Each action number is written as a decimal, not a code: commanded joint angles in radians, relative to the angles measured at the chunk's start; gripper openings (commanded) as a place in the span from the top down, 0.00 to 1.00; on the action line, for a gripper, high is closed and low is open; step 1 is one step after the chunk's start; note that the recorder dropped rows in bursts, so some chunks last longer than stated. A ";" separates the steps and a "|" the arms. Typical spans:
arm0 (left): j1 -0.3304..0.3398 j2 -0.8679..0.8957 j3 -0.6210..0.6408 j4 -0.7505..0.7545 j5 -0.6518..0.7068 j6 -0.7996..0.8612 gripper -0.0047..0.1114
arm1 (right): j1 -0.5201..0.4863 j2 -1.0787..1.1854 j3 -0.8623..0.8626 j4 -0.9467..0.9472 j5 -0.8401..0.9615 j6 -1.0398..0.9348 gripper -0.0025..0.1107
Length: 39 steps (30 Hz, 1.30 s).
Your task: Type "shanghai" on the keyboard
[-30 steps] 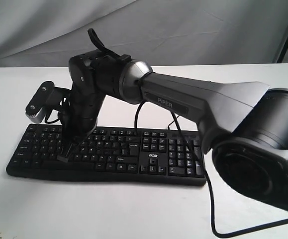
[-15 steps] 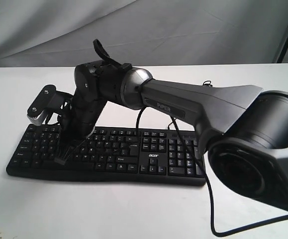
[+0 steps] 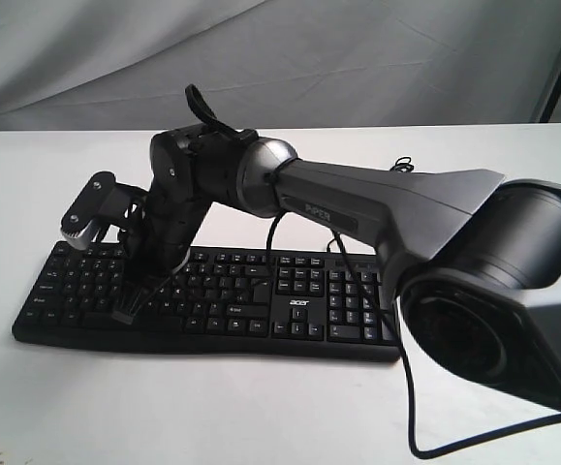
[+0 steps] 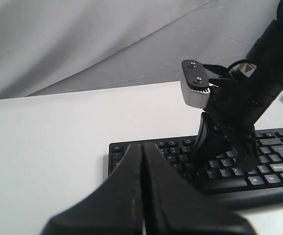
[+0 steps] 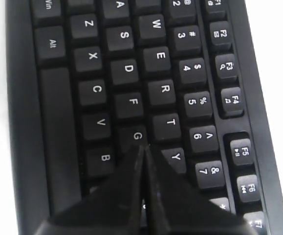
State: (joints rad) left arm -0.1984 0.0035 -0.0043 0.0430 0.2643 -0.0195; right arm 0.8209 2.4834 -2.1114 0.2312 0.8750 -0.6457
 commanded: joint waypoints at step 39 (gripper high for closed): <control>-0.004 -0.003 0.004 0.001 -0.005 -0.003 0.96 | 0.012 -0.013 -0.021 0.006 -0.062 -0.023 0.98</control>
State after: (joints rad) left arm -0.1984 0.0035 -0.0043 0.0430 0.2643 -0.0195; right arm 0.8235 2.4896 -2.1114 0.2336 0.8360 -0.6546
